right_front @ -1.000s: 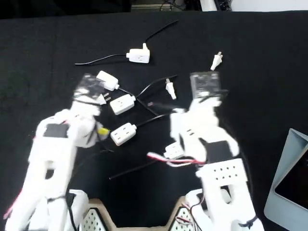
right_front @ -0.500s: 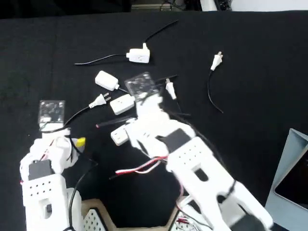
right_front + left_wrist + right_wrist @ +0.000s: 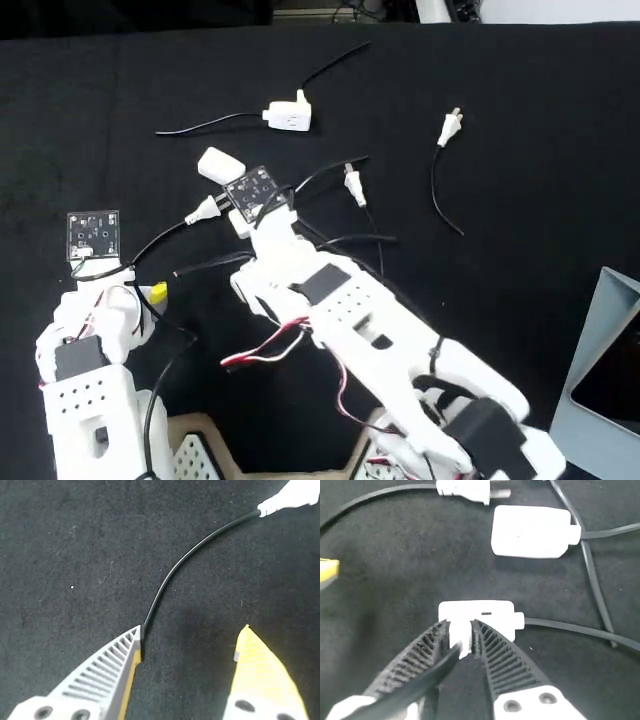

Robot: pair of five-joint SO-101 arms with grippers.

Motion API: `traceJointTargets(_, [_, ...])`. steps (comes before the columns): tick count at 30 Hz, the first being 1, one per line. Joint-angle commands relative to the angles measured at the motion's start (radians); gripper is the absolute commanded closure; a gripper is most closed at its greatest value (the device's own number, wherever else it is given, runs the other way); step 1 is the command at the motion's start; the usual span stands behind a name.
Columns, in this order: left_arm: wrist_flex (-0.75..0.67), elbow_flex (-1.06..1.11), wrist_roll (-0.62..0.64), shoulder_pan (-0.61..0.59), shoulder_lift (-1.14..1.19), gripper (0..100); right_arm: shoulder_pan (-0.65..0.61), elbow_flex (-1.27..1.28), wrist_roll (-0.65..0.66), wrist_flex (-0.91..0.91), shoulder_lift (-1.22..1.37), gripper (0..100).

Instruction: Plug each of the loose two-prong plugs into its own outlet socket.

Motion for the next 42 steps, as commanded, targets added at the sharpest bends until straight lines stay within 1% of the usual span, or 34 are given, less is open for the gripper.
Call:
traceJointTargets(1, [-0.017, -0.002, 0.008, -0.013, -0.012, 70, -0.014, -0.061, 0.000, -0.041, 0.030, 98.6])
traceJointTargets(8, [-0.017, 0.012, 0.008, -0.010, -0.020, 70, -0.066, -0.053, 0.000, -0.035, 0.031, 98.6])
traceJointTargets(16, [-0.017, 0.012, 0.008, -0.013, -0.020, 70, -0.064, -0.051, 0.006, 0.000, 0.039, 98.6])
traceJointTargets(19, [-0.017, 0.012, 0.008, -0.013, -0.020, 70, -0.064, -0.061, 0.011, 0.000, 0.087, 98.6])
traceJointTargets(22, [-0.017, 0.013, 0.008, -0.013, -0.020, 70, -0.064, -0.096, 0.054, 0.000, 0.176, 98.7])
traceJointTargets(25, [-0.017, 0.013, 0.008, -0.013, -0.020, 70, -0.061, -0.133, 0.066, 0.002, 0.236, 98.7])
traceJointTargets(32, [-0.017, 0.015, 0.008, -0.013, -0.020, 70, -0.061, -0.176, 0.107, 0.091, 0.240, 98.7])
traceJointTargets(36, [-0.017, 0.015, 0.008, -0.013, -0.018, 70, -0.018, -0.242, 0.107, 0.144, 0.185, 98.7])
traceJointTargets(40, [-0.023, 0.027, 0.005, -0.015, -0.020, 70, 0.069, -0.384, 0.109, 0.236, 0.090, 98.7])
traceJointTargets(42, [-0.023, 0.028, 0.005, -0.015, -0.020, 70, 0.118, -0.450, 0.109, 0.249, 0.059, 98.7])
